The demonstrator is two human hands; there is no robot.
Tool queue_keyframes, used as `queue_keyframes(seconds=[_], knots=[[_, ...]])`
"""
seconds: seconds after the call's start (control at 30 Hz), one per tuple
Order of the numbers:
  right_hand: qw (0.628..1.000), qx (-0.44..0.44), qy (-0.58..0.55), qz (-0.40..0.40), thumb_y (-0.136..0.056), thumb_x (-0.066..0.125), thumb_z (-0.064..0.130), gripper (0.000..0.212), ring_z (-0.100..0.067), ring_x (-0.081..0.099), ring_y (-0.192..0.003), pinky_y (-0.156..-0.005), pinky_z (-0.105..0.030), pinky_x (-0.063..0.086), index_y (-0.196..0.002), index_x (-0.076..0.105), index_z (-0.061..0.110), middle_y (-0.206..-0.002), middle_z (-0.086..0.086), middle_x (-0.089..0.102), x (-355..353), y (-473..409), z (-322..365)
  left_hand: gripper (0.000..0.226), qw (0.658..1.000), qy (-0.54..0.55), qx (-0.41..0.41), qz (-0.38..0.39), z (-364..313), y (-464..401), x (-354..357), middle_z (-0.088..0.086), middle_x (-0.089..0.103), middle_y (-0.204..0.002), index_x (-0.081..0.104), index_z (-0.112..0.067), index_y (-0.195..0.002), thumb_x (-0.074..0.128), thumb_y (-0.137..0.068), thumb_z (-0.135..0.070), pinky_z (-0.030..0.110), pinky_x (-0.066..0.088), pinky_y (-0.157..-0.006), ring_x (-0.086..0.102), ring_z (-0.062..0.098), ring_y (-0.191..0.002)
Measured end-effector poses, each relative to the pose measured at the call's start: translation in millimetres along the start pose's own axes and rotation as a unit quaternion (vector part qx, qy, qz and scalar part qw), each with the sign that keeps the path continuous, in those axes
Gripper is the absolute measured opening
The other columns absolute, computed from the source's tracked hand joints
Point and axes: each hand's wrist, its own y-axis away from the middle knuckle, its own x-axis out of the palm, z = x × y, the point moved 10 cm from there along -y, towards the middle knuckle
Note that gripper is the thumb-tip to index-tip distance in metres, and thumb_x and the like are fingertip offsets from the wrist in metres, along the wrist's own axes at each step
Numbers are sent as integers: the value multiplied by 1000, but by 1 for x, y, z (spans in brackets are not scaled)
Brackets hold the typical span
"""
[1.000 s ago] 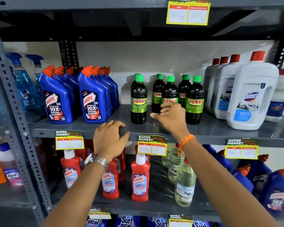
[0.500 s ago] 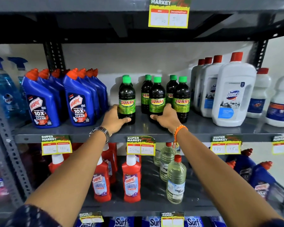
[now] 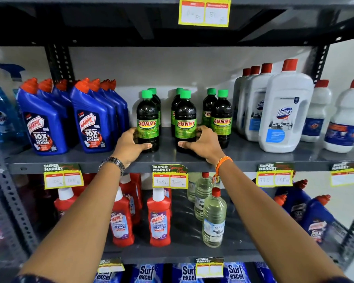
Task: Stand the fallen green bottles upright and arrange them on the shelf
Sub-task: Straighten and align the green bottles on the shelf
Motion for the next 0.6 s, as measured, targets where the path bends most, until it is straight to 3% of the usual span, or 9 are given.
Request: queue_keyframes(seconds=[0.17,0.3,0.37,0.43,0.5,0.6], knots=[[1000,10,-21,14,-57,94,40,81,-16,65,-97,-85,-28,53,-123,60,6,-108,-1,70,1,1,1,71,1000,15,-15,3,-7,6,4,6,67,-126,55,-13,-133,86,-70,-6,47,48,-107,63,21,-116],[992,60,-89,64,-55,96,35,94,-19,62,-110,-96,-33,51,-131,47,9,-116,-4,63,-2,8,-8,85,997,-63,-10,-33,-20,33,-9,7,59,-140,39,-12,-149,84,-77,-24,40,44,-109,58,24,-127],[988,79,-134,2,-53,97,34,85,-19,66,-100,-87,-29,53,-122,52,12,-106,-6,66,-28,11,-21,63,984,-132,57,-104,-36,62,-23,9,64,-135,48,-9,-143,71,-89,-30,34,46,-103,61,25,-122],[987,77,-92,-110,-51,96,38,78,-18,65,-94,-79,-26,52,-112,54,14,-96,-1,64,-65,15,-32,37,960,-185,124,-171,-44,90,-32,8,72,-119,64,-10,-128,58,-96,-29,34,50,-94,68,24,-106],[980,86,-15,-180,-47,96,42,91,-26,60,-109,-92,-36,51,-116,47,10,-111,-7,60,-86,17,-40,32,931,-250,184,-193,-41,106,-26,9,76,-103,73,-12,-112,49,-97,-27,38,53,-84,71,27,-89],[985,107,60,-121,-50,95,44,120,-38,42,-133,-113,-46,36,-137,28,-3,-140,-21,43,-72,5,-43,37,887,-328,266,-188,-29,115,-8,13,76,-109,75,-6,-110,45,-97,-23,43,48,-96,71,30,-98]])
